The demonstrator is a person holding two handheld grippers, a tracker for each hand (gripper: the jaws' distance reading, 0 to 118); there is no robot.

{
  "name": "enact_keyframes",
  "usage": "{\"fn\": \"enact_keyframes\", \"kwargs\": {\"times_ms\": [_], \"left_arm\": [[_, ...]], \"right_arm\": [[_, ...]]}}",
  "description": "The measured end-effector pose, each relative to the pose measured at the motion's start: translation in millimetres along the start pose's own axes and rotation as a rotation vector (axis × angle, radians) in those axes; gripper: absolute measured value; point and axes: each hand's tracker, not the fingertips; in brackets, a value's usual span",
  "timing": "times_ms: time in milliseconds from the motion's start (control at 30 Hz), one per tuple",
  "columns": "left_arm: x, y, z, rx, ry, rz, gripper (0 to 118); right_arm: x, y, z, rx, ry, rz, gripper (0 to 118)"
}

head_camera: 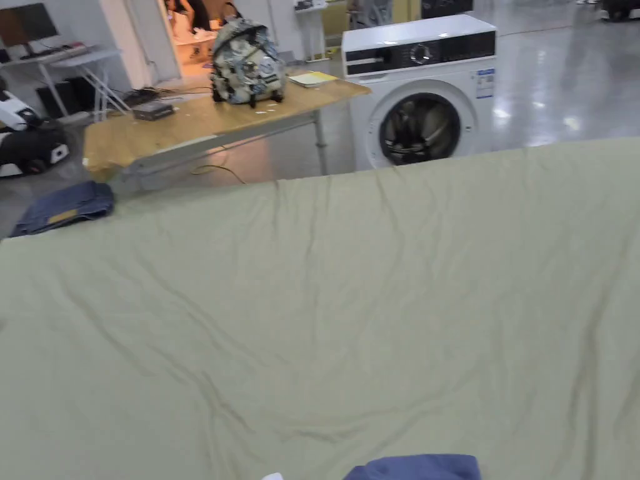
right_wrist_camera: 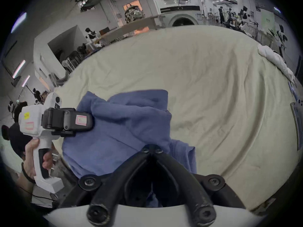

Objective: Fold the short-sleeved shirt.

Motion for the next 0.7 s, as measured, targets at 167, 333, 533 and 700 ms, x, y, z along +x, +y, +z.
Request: {"fn": "enact_keyframes", "kwargs": {"times_ms": [167,333,533,700], "left_arm": [[-15.9,39.5,139.3,0.253,0.143,-0.038,31],[-76.8,68.4,282.0,0.346,0.463,-0.005,30],[-107.1,87.4,317.9,0.379,0.701,0.01,62],[-58.7,107.7,353.3,0.474,0.946,-0.191,86]], "right_arm": [[-1.2,3.6,19.3,0.037,0.093,-0.051,0],[2.4,-1.8,21.0,0.08,0.103,-0.065,0],[1.6,4.7,20.4,0.079,0.113,-0.094,0],[4.6,18.6,43.6,0.174,0.066,-0.03,0]]}}
